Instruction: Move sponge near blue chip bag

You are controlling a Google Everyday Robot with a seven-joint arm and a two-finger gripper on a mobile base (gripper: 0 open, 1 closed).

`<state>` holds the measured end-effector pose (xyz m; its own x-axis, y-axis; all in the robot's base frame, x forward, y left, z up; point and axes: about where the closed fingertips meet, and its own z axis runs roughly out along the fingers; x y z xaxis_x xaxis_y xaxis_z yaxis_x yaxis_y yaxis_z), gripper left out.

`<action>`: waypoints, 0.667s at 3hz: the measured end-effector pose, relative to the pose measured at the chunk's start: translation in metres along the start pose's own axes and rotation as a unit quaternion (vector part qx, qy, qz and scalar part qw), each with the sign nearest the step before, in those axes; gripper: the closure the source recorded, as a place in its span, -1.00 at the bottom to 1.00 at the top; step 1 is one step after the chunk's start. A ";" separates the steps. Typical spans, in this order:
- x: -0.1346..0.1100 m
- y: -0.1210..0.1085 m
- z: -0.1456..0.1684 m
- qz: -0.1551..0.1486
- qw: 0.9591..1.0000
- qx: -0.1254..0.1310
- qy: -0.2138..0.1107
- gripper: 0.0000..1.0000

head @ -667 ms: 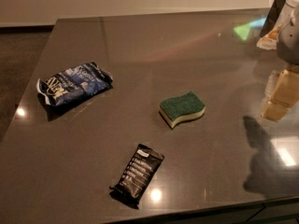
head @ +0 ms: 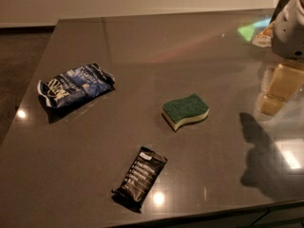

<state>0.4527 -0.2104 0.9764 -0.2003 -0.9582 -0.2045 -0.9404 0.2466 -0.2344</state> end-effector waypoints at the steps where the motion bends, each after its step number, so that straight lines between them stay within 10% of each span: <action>1: -0.022 -0.020 0.016 -0.011 1.000 -0.019 -0.015 -1.00; 2: -0.045 -0.025 0.038 -0.037 0.998 -0.040 -0.028 -1.00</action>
Offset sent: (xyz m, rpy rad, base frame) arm 0.0545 0.0685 -0.0456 0.0636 0.1136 0.1797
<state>0.4954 -0.1678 0.9548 -0.1155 -0.9630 -0.2435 -0.9714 0.1607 -0.1747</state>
